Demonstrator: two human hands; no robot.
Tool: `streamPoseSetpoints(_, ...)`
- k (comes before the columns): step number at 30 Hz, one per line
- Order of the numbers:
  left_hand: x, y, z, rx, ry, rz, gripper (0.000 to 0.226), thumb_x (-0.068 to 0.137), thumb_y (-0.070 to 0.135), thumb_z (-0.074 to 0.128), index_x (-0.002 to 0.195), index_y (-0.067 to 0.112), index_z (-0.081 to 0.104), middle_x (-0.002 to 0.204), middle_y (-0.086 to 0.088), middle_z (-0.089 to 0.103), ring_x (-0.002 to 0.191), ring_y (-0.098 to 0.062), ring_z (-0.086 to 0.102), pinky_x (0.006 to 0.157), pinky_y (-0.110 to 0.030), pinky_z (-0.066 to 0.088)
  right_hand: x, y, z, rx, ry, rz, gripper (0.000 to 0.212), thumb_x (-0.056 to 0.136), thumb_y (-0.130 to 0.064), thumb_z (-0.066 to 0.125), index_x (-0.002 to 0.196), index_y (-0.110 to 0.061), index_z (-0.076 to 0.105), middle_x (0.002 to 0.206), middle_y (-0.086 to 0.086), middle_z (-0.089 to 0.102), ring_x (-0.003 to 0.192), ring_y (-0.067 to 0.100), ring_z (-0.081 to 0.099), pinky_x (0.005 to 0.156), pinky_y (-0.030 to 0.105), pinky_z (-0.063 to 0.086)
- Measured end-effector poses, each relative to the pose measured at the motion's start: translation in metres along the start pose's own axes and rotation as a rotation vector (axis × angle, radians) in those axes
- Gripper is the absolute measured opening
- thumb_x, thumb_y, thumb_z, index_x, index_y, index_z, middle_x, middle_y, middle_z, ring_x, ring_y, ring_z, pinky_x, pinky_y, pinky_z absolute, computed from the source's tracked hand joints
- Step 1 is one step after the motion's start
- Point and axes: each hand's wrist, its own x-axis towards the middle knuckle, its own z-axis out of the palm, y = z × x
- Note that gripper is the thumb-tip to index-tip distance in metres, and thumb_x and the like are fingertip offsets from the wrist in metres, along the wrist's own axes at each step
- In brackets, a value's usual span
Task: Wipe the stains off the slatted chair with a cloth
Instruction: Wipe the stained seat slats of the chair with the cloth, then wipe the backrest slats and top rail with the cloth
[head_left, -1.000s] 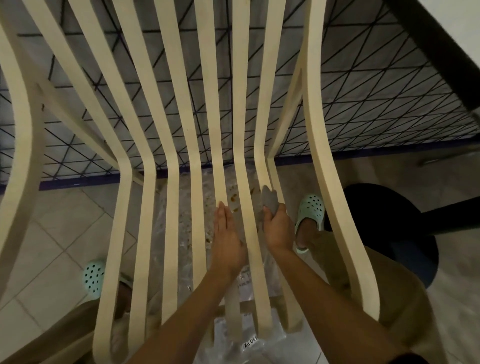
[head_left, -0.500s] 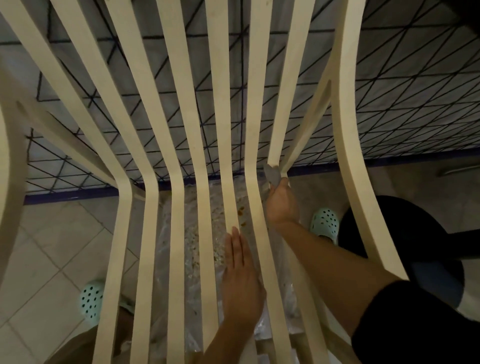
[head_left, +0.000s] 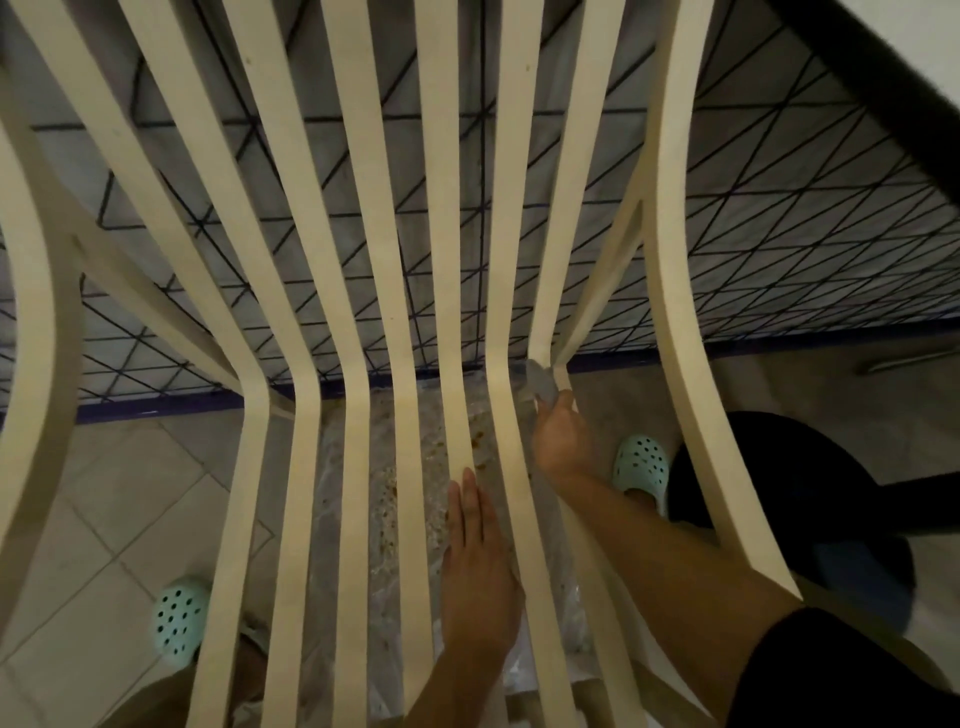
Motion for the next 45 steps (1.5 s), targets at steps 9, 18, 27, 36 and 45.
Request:
streamPoseSetpoints(9, 0.002, -0.009, -0.011, -0.089, -0.023, 0.070, 0.095, 0.088, 0.010, 0.055, 0.153, 0.013, -0.015, 0.155, 0.005, -0.034, 0.144, -0.016, -0.030, 0.105, -0.020, 0.035, -0.083, 0.039, -0.017, 0.130, -0.026, 0.123, 0.041, 0.104, -0.038, 0.034, 0.116, -0.003, 0.050, 0.107, 0.020, 0.064, 0.099, 0.035, 0.062, 0.083, 0.040, 0.049)
streamPoseSetpoints(18, -0.013, -0.020, -0.041, -0.035, -0.217, 0.162, 0.087, 0.096, 0.026, 0.055, 0.154, 0.010, -0.008, 0.156, 0.001, -0.027, 0.147, -0.017, -0.018, 0.120, -0.025, 0.012, -0.171, 0.092, -0.020, 0.057, -0.053, 0.145, 0.036, 0.103, -0.040, 0.036, 0.122, -0.012, 0.049, 0.104, 0.009, 0.067, 0.094, 0.026, 0.064, 0.074, 0.028, 0.045)
streamPoseSetpoints(27, -0.068, -0.016, -0.063, -0.137, -0.307, 0.129, 0.071, 0.094, 0.023, 0.058, 0.154, 0.014, 0.021, 0.160, -0.002, 0.022, 0.144, -0.021, 0.028, 0.116, -0.029, 0.029, -0.216, 0.116, -0.033, 0.174, -0.113, 0.153, 0.021, 0.103, -0.029, 0.040, 0.111, -0.013, 0.050, 0.104, 0.014, 0.067, 0.091, 0.028, 0.064, 0.080, 0.038, 0.052)
streamPoseSetpoints(36, -0.079, -0.059, -0.180, -0.386, -0.049, 0.037, 0.026, 0.097, 0.015, 0.050, 0.116, 0.018, 0.068, 0.100, 0.010, 0.070, 0.091, 0.001, 0.062, 0.082, -0.013, 0.049, -0.238, 0.042, -0.091, 0.418, -0.176, -0.313, 0.023, 0.097, -0.018, 0.054, 0.119, -0.027, 0.055, 0.113, -0.006, 0.058, 0.105, 0.012, 0.059, 0.084, 0.017, 0.046)
streamPoseSetpoints(45, -0.070, -0.087, -0.260, -0.503, 0.154, 0.056, 0.028, 0.094, 0.004, 0.051, 0.101, 0.022, 0.071, 0.080, 0.010, 0.074, 0.077, -0.001, 0.067, 0.082, -0.022, 0.053, -0.224, -0.047, -0.117, 0.516, -0.341, -0.449, 0.031, 0.094, -0.042, 0.057, 0.124, -0.034, 0.053, 0.116, -0.014, 0.062, 0.105, 0.002, 0.059, 0.091, 0.027, 0.050)
